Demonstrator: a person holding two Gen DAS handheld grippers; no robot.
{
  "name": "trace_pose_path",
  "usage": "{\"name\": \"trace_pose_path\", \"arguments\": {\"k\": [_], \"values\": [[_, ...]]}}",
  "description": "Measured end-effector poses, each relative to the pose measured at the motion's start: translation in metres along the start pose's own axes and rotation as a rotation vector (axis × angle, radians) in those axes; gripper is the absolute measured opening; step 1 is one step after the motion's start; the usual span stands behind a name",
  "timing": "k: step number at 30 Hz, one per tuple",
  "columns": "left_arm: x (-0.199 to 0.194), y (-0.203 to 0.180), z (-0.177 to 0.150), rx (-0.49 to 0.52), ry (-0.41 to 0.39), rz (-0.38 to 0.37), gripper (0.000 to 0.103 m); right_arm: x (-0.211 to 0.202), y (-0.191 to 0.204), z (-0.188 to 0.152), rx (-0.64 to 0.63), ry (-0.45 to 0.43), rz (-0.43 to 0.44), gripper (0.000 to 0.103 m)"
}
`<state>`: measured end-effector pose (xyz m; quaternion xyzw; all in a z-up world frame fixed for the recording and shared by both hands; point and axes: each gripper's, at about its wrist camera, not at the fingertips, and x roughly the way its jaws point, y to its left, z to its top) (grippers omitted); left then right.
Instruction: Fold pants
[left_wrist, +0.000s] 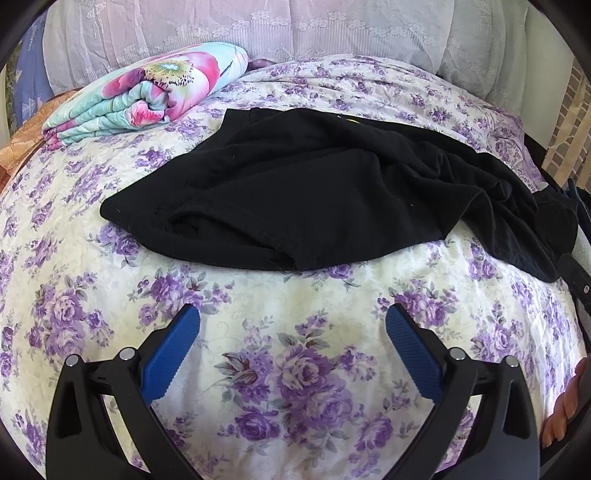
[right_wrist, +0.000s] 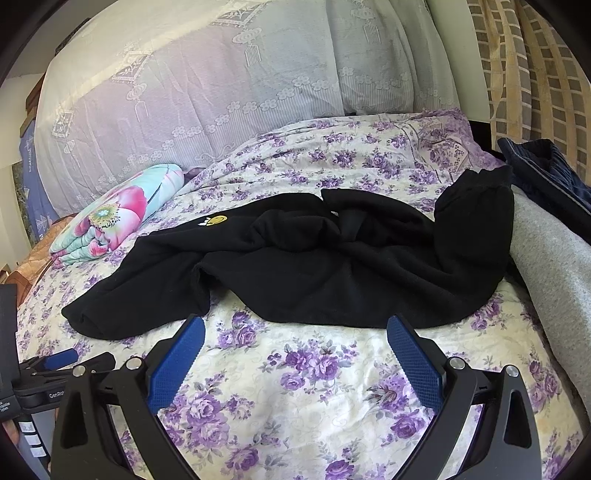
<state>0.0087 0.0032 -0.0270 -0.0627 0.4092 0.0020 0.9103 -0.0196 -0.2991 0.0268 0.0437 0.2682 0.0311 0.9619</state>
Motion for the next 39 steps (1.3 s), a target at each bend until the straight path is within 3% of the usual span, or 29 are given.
{"name": "trace_pose_path", "arguments": {"k": [7, 12, 15, 17, 20, 29, 31, 33, 34, 36, 39], "values": [[0.002, 0.010, 0.007, -0.046, 0.024, -0.067, 0.099, 0.002, -0.003, 0.000, 0.023, 0.018, 0.016, 0.099], [0.004, 0.033, 0.036, -0.054, 0.035, -0.132, 0.099, 0.004, -0.015, 0.001, 0.076, 0.036, 0.028, 0.099], [0.018, 0.060, 0.052, -0.142, 0.093, -0.209, 0.099, 0.006, -0.026, 0.003, 0.128, 0.043, 0.054, 0.099], [0.034, 0.084, 0.056, -0.259, 0.150, -0.276, 0.099, 0.009, -0.032, 0.003, 0.158, 0.053, 0.070, 0.099], [0.047, 0.109, 0.053, -0.401, 0.168, -0.371, 0.098, 0.014, -0.039, 0.003, 0.209, 0.075, 0.100, 0.099], [0.062, 0.130, 0.074, -0.569, 0.202, -0.441, 0.096, 0.029, -0.075, -0.005, 0.460, 0.116, 0.213, 0.099], [0.068, 0.125, 0.082, -0.543, 0.209, -0.385, 0.076, 0.031, -0.084, -0.008, 0.512, 0.109, 0.222, 0.099], [0.071, 0.117, 0.087, -0.487, 0.219, -0.331, 0.036, 0.033, -0.093, -0.008, 0.553, 0.108, 0.220, 0.099], [0.072, 0.117, 0.087, -0.476, 0.217, -0.335, 0.025, 0.032, -0.097, -0.009, 0.571, 0.104, 0.223, 0.099], [0.066, 0.119, 0.087, -0.487, 0.200, -0.388, 0.014, 0.027, -0.107, -0.008, 0.614, 0.082, 0.224, 0.099], [0.036, 0.122, 0.095, -0.466, 0.110, -0.410, 0.011, 0.014, -0.120, -0.007, 0.662, 0.059, 0.218, 0.099]]}}
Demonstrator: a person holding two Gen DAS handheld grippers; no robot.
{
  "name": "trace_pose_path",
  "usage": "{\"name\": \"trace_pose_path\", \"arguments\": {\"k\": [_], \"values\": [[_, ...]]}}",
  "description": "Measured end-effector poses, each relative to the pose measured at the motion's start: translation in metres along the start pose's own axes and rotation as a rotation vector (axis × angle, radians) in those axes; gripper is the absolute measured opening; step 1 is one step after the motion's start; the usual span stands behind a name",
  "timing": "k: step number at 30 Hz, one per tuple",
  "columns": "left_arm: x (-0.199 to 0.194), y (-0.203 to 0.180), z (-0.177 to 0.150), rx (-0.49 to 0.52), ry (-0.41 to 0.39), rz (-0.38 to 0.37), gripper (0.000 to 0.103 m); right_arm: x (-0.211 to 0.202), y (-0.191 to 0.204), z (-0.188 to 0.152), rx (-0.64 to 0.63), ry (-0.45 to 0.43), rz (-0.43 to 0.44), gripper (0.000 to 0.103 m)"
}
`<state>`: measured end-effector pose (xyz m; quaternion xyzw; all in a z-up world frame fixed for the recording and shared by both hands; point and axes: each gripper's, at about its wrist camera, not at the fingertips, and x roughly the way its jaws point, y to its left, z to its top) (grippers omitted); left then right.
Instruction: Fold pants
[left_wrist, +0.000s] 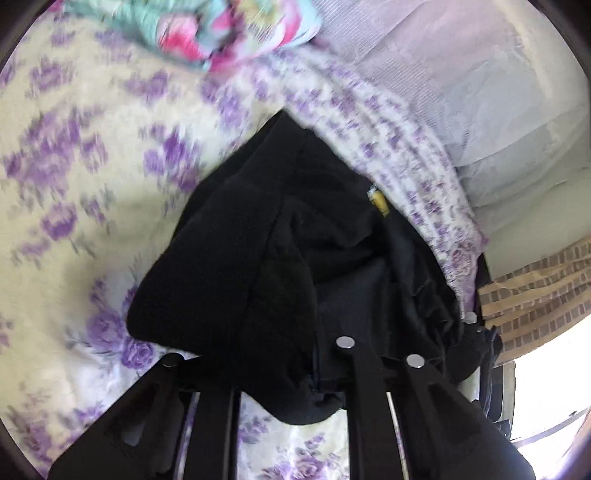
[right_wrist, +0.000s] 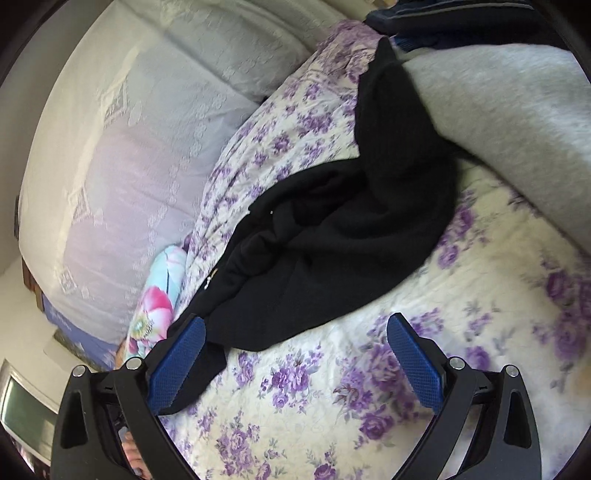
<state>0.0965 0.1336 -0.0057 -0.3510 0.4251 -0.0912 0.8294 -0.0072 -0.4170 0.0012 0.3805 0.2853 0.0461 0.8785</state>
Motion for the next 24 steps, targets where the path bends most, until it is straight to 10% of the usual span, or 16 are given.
{"name": "trace_pose_path", "arguments": {"k": [7, 13, 24], "values": [[-0.110, -0.008, 0.029, 0.012, -0.226, -0.052, 0.009, -0.010, -0.031, 0.013, 0.116, 0.020, -0.053, 0.099], [-0.231, 0.068, 0.024, -0.083, -0.422, 0.138, 0.009, -0.007, -0.024, 0.010, 0.066, 0.062, -0.054, 0.099], [-0.233, 0.164, -0.047, -0.260, -0.361, 0.236, 0.009, 0.006, -0.012, 0.000, 0.041, 0.154, -0.045, 0.099]]}}
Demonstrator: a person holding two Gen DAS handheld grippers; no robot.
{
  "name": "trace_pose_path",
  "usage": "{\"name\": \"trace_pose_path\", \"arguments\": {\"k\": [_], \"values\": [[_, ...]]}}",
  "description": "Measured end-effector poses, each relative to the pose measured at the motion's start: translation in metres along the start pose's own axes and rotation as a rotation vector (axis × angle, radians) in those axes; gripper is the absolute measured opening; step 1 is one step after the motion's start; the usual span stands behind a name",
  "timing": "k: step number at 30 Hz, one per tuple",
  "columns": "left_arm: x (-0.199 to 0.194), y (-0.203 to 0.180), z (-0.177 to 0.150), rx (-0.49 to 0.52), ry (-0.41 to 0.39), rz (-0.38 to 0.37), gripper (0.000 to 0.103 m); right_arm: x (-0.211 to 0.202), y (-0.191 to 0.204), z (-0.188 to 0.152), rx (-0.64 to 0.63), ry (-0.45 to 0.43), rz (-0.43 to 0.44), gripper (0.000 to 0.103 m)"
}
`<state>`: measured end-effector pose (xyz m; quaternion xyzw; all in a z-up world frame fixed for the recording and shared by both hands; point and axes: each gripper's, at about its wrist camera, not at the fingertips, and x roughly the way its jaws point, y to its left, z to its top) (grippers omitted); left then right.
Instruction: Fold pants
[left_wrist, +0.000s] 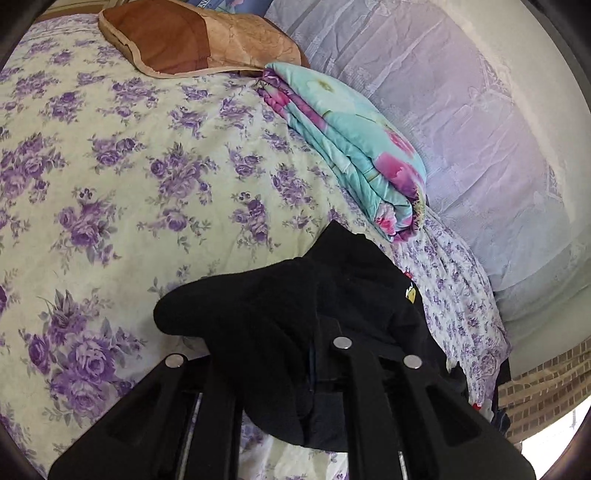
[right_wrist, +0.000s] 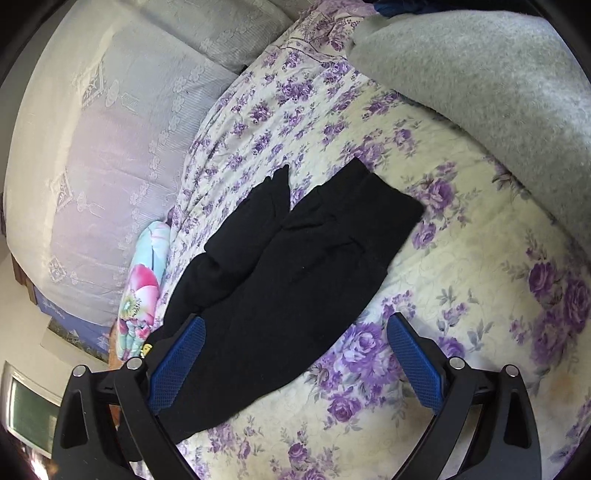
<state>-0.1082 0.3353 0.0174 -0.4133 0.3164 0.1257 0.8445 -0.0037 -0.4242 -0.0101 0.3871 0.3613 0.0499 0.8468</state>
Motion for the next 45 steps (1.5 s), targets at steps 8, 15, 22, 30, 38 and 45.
{"name": "trace_pose_path", "arguments": {"k": [8, 15, 22, 30, 38, 45], "values": [[0.021, -0.004, 0.008, 0.030, -0.005, 0.036, 0.010, 0.030, -0.028, 0.027, 0.151, 0.043, 0.063, 0.036], [0.000, -0.006, 0.010, 0.032, 0.004, -0.032, 0.010, 0.006, -0.018, 0.024, 0.098, 0.046, 0.132, 0.006], [-0.032, 0.006, 0.008, -0.001, 0.061, -0.084, 0.010, -0.052, -0.014, 0.032, -0.046, 0.047, 0.026, 0.005], [-0.008, 0.061, -0.029, -0.047, 0.197, 0.017, 0.024, -0.048, -0.057, -0.002, -0.101, 0.210, -0.148, 0.006], [-0.061, 0.064, -0.023, 0.031, 0.024, 0.210, 0.091, -0.094, -0.052, 0.009, -0.140, 0.121, -0.252, 0.049], [-0.052, 0.016, 0.034, 0.179, -0.064, 0.209, 0.091, -0.076, -0.025, 0.036, -0.137, 0.072, -0.154, 0.057]]}}
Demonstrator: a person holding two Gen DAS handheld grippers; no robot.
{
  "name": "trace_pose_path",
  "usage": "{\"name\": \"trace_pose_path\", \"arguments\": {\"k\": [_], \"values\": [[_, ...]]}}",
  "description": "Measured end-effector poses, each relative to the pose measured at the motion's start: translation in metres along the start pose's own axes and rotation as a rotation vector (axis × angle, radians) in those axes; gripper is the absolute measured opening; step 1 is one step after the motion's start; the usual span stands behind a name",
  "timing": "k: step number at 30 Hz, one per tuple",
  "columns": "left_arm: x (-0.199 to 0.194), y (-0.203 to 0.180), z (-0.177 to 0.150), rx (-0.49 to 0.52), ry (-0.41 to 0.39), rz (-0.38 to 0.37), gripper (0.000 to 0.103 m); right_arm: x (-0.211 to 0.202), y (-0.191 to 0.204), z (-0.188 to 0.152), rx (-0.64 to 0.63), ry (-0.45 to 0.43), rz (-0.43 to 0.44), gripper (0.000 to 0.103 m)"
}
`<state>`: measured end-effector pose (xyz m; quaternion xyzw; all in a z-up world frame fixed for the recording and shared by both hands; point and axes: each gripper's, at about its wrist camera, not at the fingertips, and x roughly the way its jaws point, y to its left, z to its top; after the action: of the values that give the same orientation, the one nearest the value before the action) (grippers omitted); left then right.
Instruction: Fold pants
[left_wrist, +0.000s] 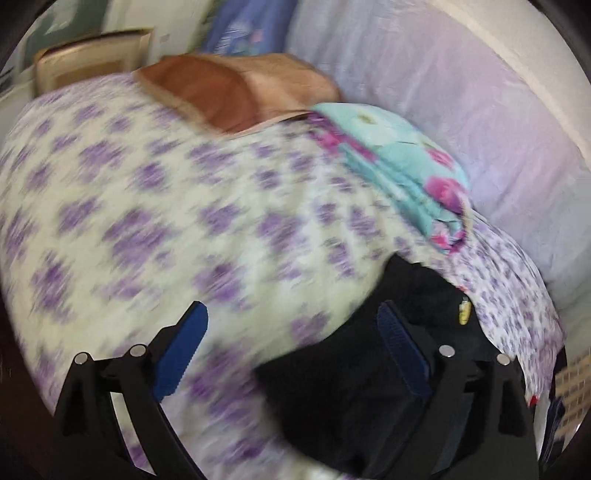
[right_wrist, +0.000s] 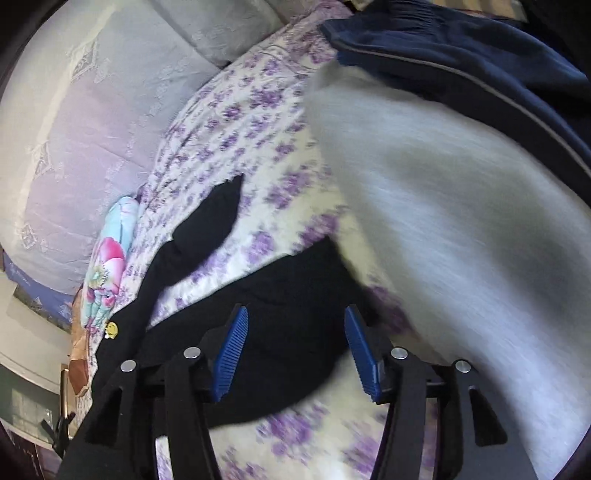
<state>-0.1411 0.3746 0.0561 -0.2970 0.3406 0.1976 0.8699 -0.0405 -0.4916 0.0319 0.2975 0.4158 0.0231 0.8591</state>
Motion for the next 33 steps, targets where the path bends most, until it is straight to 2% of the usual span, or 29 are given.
{"name": "trace_pose_path", "arguments": {"k": [2, 5, 6, 8, 9, 10, 14, 16, 17, 19, 20, 22, 24, 26, 28, 30, 33], "values": [[0.025, -0.039, 0.016, 0.142, 0.049, -0.039, 0.091, 0.014, 0.018, 0.009, -0.013, 0.016, 0.051, 0.060], [0.074, -0.089, 0.035, 0.317, 0.122, -0.017, 0.091, 0.028, 0.039, 0.014, -0.030, 0.039, 0.088, 0.063], [0.091, -0.098, 0.040, 0.347, 0.157, -0.020, 0.088, 0.029, 0.043, 0.014, -0.036, 0.044, 0.091, 0.063], [0.124, -0.109, 0.046, 0.349, 0.240, -0.045, 0.084, 0.031, 0.051, 0.011, -0.055, 0.050, 0.084, 0.063], [0.136, -0.110, 0.047, 0.344, 0.269, -0.053, 0.076, 0.030, 0.053, 0.011, -0.060, 0.048, 0.079, 0.064], [0.149, -0.110, 0.049, 0.332, 0.291, -0.050, 0.074, 0.030, 0.053, 0.010, -0.058, 0.047, 0.073, 0.064], [0.186, -0.109, 0.052, 0.292, 0.363, -0.062, 0.074, 0.032, 0.048, 0.010, -0.030, 0.045, 0.060, 0.066], [0.196, -0.108, 0.052, 0.256, 0.396, -0.113, 0.073, 0.036, 0.049, 0.013, -0.027, 0.049, 0.061, 0.066], [0.197, -0.109, 0.051, 0.243, 0.400, -0.130, 0.068, 0.040, 0.051, 0.016, -0.027, 0.053, 0.068, 0.066], [0.197, -0.112, 0.049, 0.244, 0.418, -0.171, 0.050, 0.047, 0.055, 0.019, -0.030, 0.059, 0.085, 0.066], [0.196, -0.114, 0.047, 0.245, 0.433, -0.194, 0.035, 0.050, 0.057, 0.021, -0.033, 0.061, 0.089, 0.066], [0.191, -0.120, 0.046, 0.256, 0.409, -0.171, 0.027, 0.060, 0.064, 0.028, -0.044, 0.063, 0.101, 0.066], [0.183, -0.121, 0.047, 0.254, 0.379, -0.164, 0.010, 0.073, 0.072, 0.040, -0.046, 0.065, 0.123, 0.066], [0.171, -0.112, 0.053, 0.189, 0.343, -0.197, 0.004, 0.088, 0.078, 0.055, -0.025, 0.078, 0.159, 0.066], [0.154, -0.100, 0.064, 0.114, 0.290, -0.252, 0.003, 0.103, 0.082, 0.069, 0.008, 0.097, 0.189, 0.066], [0.139, -0.094, 0.074, 0.078, 0.231, -0.262, 0.003, 0.123, 0.085, 0.084, 0.038, 0.120, 0.206, 0.066], [0.129, -0.094, 0.084, 0.057, 0.195, -0.237, 0.001, 0.153, 0.086, 0.104, 0.097, 0.144, 0.195, 0.066]]}}
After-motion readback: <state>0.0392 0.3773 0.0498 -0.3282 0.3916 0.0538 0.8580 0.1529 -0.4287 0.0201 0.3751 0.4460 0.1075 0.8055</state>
